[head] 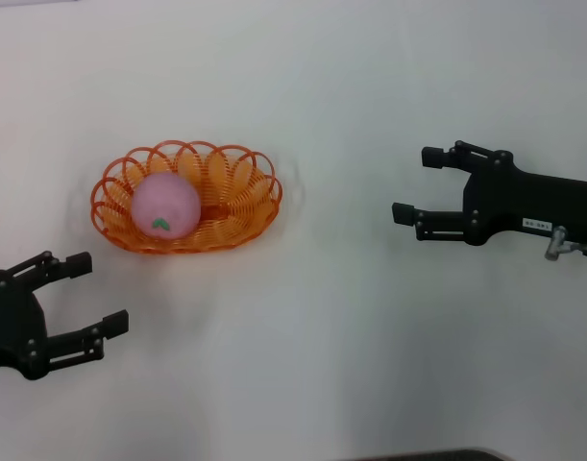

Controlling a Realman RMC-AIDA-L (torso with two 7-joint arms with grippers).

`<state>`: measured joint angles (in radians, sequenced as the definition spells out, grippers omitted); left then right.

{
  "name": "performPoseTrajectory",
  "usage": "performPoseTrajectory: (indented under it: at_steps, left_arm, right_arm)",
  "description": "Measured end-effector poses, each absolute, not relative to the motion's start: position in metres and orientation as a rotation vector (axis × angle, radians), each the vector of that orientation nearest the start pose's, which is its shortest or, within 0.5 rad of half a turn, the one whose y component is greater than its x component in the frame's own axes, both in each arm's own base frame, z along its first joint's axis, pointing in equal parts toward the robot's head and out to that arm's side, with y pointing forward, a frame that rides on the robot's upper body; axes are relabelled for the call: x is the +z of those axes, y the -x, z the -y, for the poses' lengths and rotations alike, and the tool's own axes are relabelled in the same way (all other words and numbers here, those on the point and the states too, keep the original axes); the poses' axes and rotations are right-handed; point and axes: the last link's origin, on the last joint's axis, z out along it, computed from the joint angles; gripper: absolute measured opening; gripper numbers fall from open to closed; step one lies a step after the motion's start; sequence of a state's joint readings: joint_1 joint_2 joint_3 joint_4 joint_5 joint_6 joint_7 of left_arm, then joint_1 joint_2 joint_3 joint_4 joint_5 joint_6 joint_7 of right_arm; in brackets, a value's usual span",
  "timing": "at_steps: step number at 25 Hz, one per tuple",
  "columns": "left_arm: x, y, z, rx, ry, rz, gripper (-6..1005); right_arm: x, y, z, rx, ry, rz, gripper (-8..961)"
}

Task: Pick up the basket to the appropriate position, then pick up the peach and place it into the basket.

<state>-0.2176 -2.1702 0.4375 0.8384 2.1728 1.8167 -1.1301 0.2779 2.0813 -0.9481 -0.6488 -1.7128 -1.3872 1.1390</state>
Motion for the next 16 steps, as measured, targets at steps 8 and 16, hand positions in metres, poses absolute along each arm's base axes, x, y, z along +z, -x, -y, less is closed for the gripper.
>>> performPoseTrajectory:
  at_steps: [8,16]
  left_arm:
    - [0.0136,0.3336,-0.2082,-0.667,2.635,0.628,873]
    - [0.0126,0.3342,-0.2064,-0.672,2.635,0.636,873]
  right_arm:
    - [-0.0147,-0.318,-0.2762,0.631,2.567,-0.565,959]
    - [-0.0137,-0.3183,-0.2754,0.635,2.565,-0.564,958]
